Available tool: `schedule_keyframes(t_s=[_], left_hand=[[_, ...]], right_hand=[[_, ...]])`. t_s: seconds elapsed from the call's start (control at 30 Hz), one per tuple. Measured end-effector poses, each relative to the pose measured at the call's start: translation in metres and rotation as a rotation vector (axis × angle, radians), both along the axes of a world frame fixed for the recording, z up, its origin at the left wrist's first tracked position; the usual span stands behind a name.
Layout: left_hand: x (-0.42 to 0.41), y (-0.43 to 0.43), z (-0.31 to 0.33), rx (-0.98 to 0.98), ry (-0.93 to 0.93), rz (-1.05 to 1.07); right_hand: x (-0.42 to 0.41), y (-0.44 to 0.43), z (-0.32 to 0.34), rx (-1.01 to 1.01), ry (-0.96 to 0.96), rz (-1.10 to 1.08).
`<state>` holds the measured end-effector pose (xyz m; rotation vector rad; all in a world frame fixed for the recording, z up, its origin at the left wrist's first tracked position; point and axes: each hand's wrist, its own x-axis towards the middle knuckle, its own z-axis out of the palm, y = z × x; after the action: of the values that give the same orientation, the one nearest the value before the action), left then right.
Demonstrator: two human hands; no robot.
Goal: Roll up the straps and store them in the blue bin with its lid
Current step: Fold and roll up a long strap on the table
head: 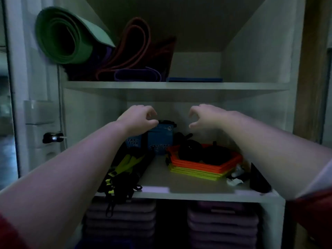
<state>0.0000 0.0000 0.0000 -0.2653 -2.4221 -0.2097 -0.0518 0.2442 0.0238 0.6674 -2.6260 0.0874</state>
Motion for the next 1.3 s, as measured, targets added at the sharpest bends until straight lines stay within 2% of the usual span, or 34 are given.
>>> schedule_keyframes(t_s=[0.33,0.5,0.73,0.87,1.1,1.23,1.3], left_hand=[[-0.005,0.002,-0.017,-0.057,0.001,-0.009],[-0.009,0.008,-0.054,-0.079,-0.041,-0.047],[-0.006,0.035,-0.176,-0.078,-0.259,-0.141],[-0.001,0.053,-0.267,-0.075,-0.393,-0.193],[0.021,0.105,-0.397,-0.053,-0.693,-0.28],[0.03,0.135,-0.448,-0.037,-0.867,-0.339],[0.035,0.149,-0.467,-0.054,-0.935,-0.366]], right_hand=[[-0.001,0.011,-0.017,-0.033,-0.05,-0.003],[0.002,0.024,-0.06,-0.042,-0.095,0.028],[0.012,0.059,-0.199,0.023,-0.305,0.023],[0.031,0.092,-0.294,0.019,-0.547,-0.021],[0.073,0.144,-0.443,0.039,-0.857,-0.151],[0.098,0.168,-0.504,0.038,-0.957,-0.253],[0.108,0.179,-0.527,0.013,-0.945,-0.316]])
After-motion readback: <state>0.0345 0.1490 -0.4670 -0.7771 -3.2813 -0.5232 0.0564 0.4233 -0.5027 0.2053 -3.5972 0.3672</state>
